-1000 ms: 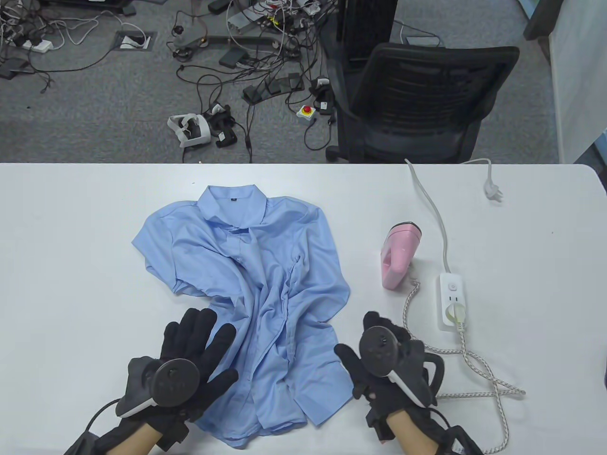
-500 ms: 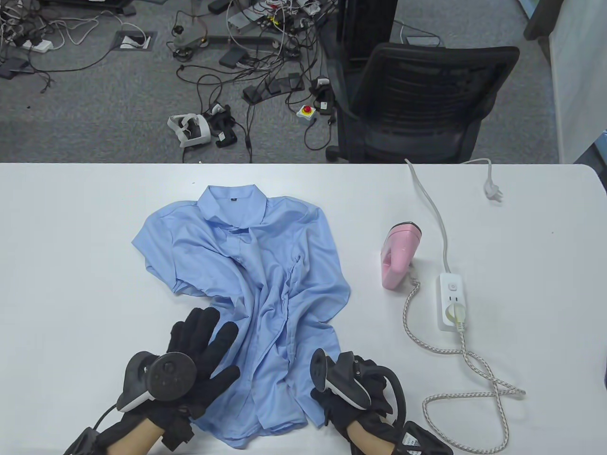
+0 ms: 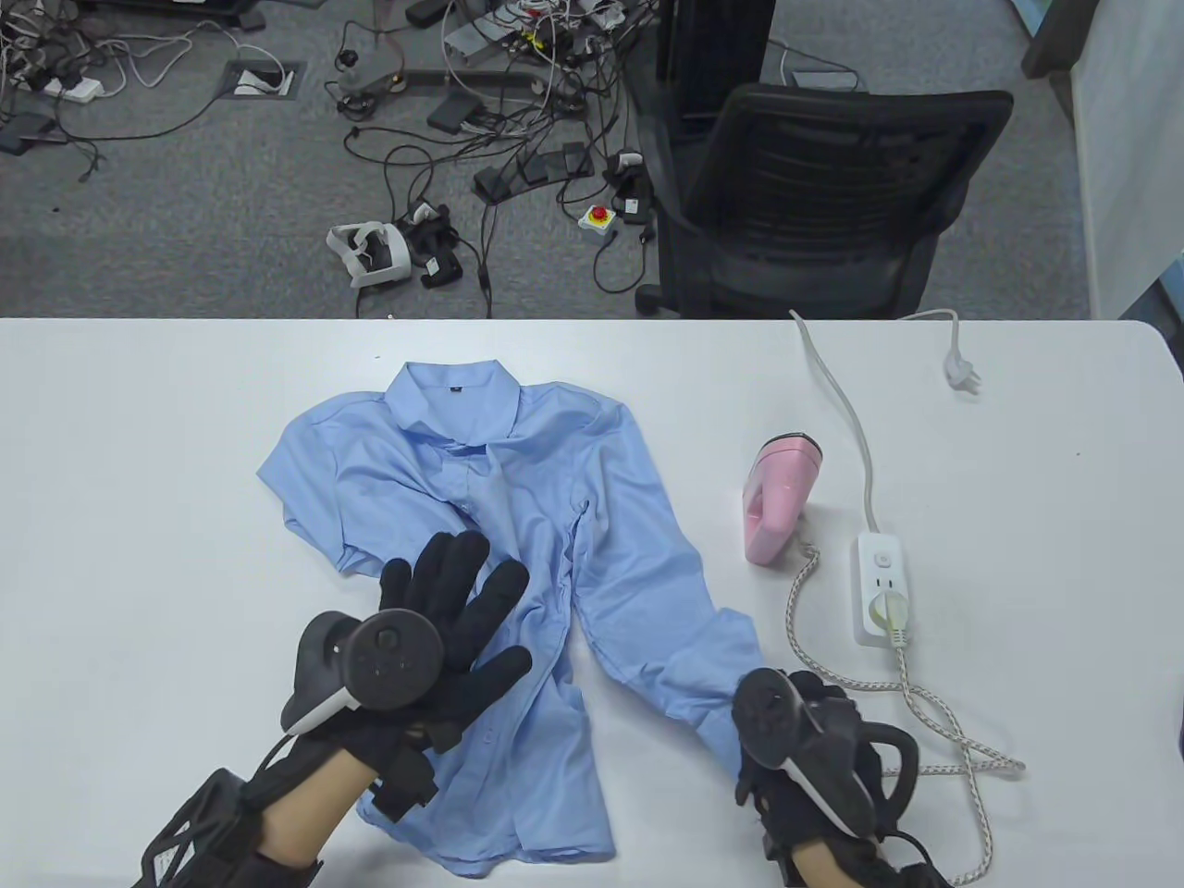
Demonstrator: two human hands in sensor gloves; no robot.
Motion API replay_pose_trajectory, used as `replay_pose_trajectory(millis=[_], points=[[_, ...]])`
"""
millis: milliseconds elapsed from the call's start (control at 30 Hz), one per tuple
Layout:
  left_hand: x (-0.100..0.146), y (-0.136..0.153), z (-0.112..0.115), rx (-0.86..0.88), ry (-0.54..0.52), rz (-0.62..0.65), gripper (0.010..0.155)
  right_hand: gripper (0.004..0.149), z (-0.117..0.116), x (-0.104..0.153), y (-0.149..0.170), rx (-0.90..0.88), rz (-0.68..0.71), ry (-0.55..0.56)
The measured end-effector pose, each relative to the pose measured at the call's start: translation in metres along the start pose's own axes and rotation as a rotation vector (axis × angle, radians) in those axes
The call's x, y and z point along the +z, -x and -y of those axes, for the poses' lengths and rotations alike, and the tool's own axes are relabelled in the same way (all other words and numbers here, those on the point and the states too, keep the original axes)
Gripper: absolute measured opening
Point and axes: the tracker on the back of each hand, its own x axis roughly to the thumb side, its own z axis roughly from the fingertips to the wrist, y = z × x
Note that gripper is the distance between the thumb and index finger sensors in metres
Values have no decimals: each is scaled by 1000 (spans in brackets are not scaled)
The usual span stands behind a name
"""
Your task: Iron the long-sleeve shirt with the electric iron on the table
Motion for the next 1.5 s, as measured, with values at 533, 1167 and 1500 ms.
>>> replay_pose_trajectory(millis=[533,1167,1500], points=[[-145,19,84,-210,345,-338,71,50,19,32,72,-211,-23,106],[-77,124,95,-485,625,-604,65,50,-11,11,40,-49,-22,29],[71,194,38,-343,514,-950,67,50,-22,-28,-62,155,236,-59]])
